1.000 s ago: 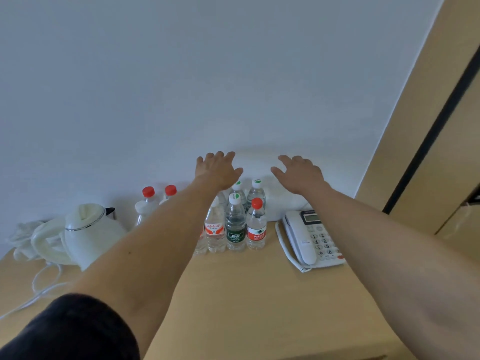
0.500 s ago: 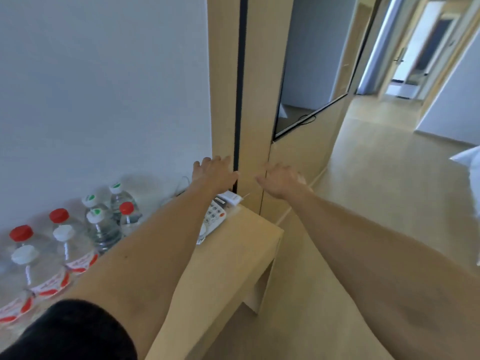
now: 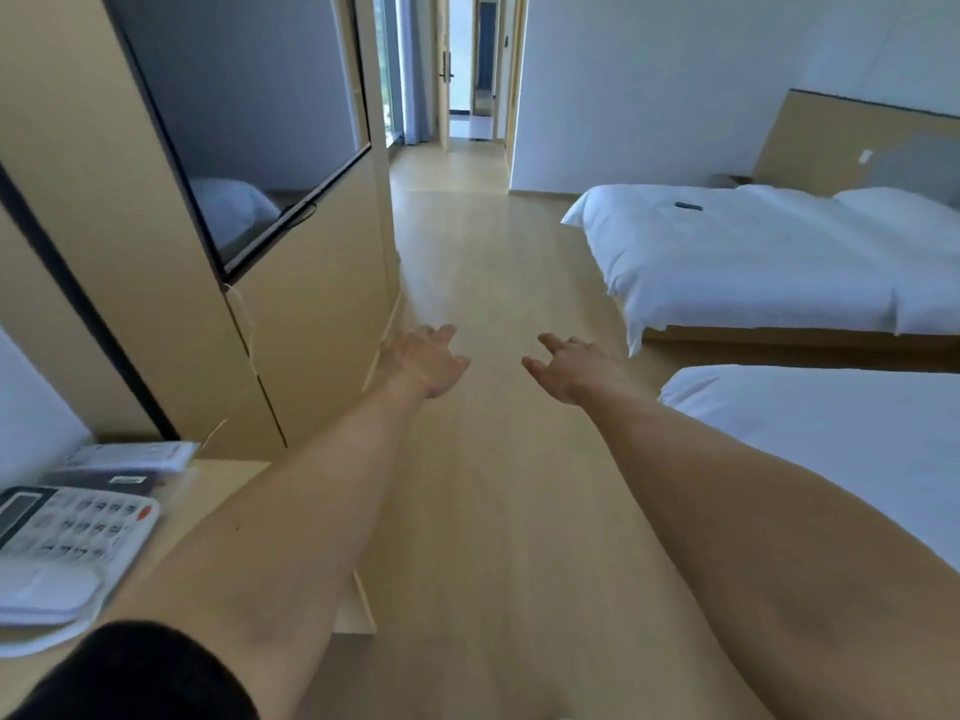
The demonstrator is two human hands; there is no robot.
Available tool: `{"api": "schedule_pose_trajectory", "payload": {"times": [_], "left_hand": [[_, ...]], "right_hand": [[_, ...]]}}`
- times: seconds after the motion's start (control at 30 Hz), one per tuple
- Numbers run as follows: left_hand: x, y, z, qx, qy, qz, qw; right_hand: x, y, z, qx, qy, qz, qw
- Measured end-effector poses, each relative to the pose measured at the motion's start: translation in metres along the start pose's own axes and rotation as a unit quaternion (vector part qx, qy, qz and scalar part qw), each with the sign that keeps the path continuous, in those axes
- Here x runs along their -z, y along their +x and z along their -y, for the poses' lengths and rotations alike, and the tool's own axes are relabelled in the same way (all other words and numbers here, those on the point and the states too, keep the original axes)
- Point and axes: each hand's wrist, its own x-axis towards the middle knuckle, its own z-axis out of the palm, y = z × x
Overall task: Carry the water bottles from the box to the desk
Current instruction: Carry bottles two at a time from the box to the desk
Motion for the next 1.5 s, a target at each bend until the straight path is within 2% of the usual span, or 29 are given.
{"api": "schedule_pose_trajectory", "payload": {"times": [0.17,0.3,0.63,0.97,1.27,1.5], "left_hand": [[-0.026,0.047,-0.076,-0.027,0.025,0.047,0.998],[-0.039,0.088,-0.113,-0.015,0.039,0.078,0.996],[-0.031,0.200,-0.176,0.012,0.002,0.063,0.998],[-0.031,0.328,-0.188,0.021,-0.037,0.078,0.996],[-0.026,0.518,-0.163,0.005,-0.069,0.102,0.992],[-0.001,0.663,-0.139,-0.007,-0.070,0.098,0.993]], "right_hand": [[-0.006,0.027,-0.087,-0.057,0.024,0.009,0.998],[-0.010,0.063,-0.137,-0.068,0.016,0.032,0.997],[0.016,0.177,-0.211,-0.032,-0.011,0.063,0.997],[0.032,0.323,-0.205,-0.009,-0.009,0.073,0.997],[0.049,0.506,-0.179,-0.043,-0.013,0.098,0.994],[0.066,0.634,-0.162,-0.062,-0.012,0.089,0.994]]}}
